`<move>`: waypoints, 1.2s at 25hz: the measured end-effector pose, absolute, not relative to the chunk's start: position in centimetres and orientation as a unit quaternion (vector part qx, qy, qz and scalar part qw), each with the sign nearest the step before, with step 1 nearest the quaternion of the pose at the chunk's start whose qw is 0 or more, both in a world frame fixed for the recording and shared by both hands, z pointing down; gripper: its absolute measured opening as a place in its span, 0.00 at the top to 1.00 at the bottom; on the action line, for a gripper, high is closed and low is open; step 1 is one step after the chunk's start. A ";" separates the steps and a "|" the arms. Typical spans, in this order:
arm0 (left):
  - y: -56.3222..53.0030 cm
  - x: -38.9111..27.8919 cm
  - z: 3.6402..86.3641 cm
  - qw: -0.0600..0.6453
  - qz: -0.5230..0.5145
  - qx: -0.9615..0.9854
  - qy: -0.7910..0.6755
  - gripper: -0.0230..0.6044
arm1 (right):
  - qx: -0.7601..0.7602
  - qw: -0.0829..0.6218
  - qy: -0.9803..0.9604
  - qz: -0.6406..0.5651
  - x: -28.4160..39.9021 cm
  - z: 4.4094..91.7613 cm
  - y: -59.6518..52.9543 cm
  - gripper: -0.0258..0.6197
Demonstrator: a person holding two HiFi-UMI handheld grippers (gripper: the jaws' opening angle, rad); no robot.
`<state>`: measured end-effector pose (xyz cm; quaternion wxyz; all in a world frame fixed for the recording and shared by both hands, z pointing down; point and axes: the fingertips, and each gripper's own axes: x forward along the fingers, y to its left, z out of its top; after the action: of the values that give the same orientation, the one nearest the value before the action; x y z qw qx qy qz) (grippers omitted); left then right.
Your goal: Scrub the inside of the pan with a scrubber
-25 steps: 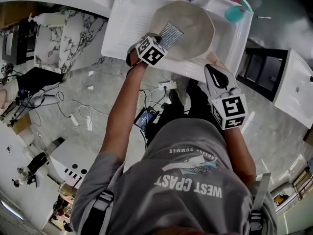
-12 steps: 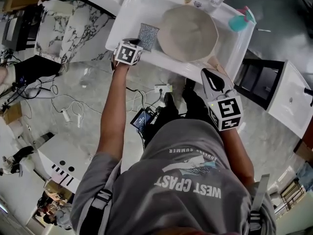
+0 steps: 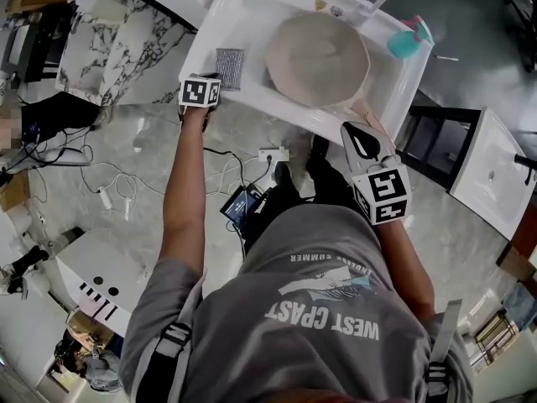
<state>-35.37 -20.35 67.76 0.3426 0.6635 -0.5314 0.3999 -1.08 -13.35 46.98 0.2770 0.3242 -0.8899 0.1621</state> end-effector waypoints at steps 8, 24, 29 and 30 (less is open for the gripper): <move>-20.5 -36.0 67.2 0.325 0.405 0.654 -0.550 0.92 | 0.322 0.286 -0.889 0.156 -0.9 46.6 -12.7 0.96; -21.2 -36.3 59.4 0.240 0.336 0.701 -0.581 0.90 | 0.305 0.292 -0.896 0.138 -3.5 45.2 -10.8 0.96; -20.1 -35.0 51.2 0.168 0.294 0.730 -0.593 0.96 | 0.307 0.278 -0.902 0.125 -4.4 43.3 -10.6 0.96; -19.7 -34.6 49.4 0.153 0.285 0.736 -0.595 0.96 | 0.308 0.275 -0.903 0.122 -4.6 43.0 -10.6 0.96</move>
<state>-34.57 -19.67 49.40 0.1529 0.7363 -0.5946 0.2846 -4.57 -10.59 42.98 0.2747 0.3076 -0.9028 0.1220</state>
